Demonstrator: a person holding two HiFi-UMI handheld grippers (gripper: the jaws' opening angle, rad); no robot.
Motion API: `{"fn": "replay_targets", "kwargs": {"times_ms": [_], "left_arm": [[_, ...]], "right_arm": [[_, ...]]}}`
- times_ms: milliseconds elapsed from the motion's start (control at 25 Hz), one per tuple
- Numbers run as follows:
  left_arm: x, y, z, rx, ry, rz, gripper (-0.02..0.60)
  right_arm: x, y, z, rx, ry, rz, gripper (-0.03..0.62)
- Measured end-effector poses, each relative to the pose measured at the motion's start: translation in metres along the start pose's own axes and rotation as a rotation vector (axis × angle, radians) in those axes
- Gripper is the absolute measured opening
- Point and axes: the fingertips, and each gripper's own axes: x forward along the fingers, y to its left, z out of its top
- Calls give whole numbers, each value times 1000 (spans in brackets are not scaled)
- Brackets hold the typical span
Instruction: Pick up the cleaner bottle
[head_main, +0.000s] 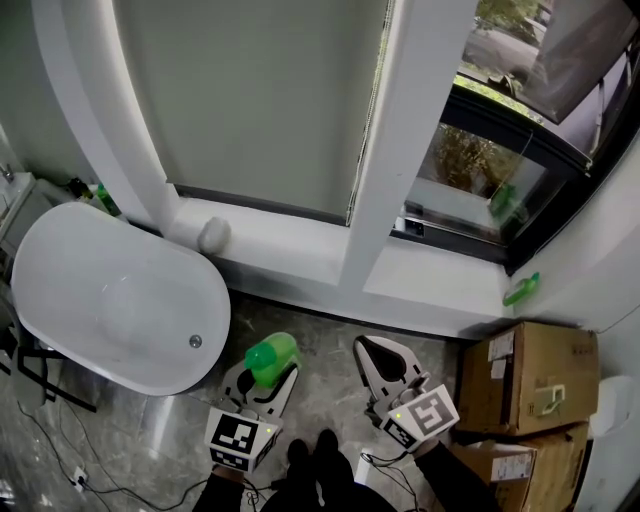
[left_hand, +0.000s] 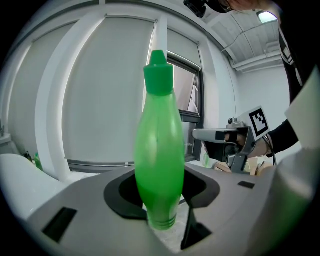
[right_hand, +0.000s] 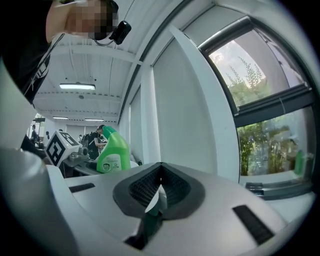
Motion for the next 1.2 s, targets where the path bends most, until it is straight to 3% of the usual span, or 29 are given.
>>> {"fn": "replay_targets", "kwargs": {"times_ms": [480,1200], "left_arm": [[-7,-21,27,53,-14,-26,189],[-11,-23,28,61,-5,-27,189]], "right_arm": [[-18,14,22,-29,-32,24,2],[-25,17,9,-76,16,31,2]]}}
